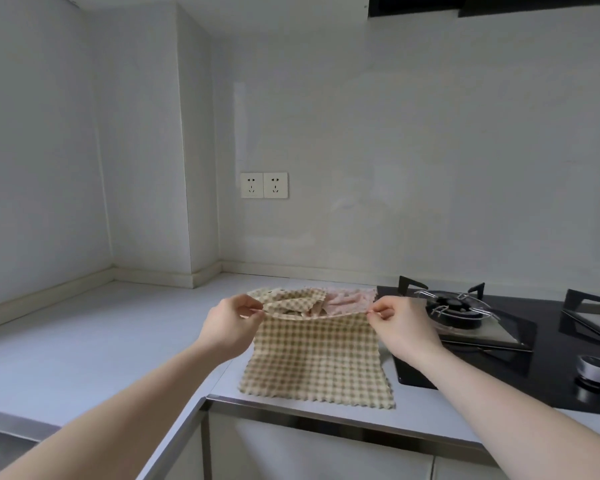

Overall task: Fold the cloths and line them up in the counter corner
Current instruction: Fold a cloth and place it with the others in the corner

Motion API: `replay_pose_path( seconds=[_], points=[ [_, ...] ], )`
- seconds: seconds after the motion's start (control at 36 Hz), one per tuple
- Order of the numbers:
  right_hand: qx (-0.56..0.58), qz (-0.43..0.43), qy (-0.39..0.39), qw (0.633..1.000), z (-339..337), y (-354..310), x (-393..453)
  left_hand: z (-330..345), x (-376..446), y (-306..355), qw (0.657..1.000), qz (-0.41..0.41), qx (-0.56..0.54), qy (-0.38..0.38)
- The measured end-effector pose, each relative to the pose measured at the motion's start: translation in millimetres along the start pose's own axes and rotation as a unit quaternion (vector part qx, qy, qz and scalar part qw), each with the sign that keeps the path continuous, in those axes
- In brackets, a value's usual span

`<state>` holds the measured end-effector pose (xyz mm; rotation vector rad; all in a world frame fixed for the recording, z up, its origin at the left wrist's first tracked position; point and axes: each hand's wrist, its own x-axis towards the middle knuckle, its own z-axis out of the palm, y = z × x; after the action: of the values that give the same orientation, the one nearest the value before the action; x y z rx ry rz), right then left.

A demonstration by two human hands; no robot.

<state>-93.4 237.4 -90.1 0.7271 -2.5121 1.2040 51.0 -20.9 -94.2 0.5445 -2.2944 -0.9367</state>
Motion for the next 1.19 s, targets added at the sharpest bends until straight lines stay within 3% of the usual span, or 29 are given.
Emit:
replay_pose_path(
  seconds=[0.31, 0.75, 0.97, 1.19],
  points=[
    [-0.033, -0.043, -0.081, 0.995, -9.2, 14.7, -49.7, 4.9, -43.0, -16.8, 0.998, 0.009, 0.044, -0.043],
    [-0.153, -0.034, -0.159, 0.975, -14.6, 30.8, -92.0, 6.4, -73.7, -29.0, 0.975, -0.010, 0.210, -0.074],
    [-0.115, -0.011, -0.088, 0.989, -7.1, 31.1, -81.3, 8.5, -65.4, -30.7, 0.988, 0.007, 0.157, -0.008],
    [-0.159, 0.032, -0.067, 0.985, 13.8, 29.8, -63.8, 25.8, -62.3, -49.0, 0.984, 0.058, 0.158, -0.056]
  ],
)
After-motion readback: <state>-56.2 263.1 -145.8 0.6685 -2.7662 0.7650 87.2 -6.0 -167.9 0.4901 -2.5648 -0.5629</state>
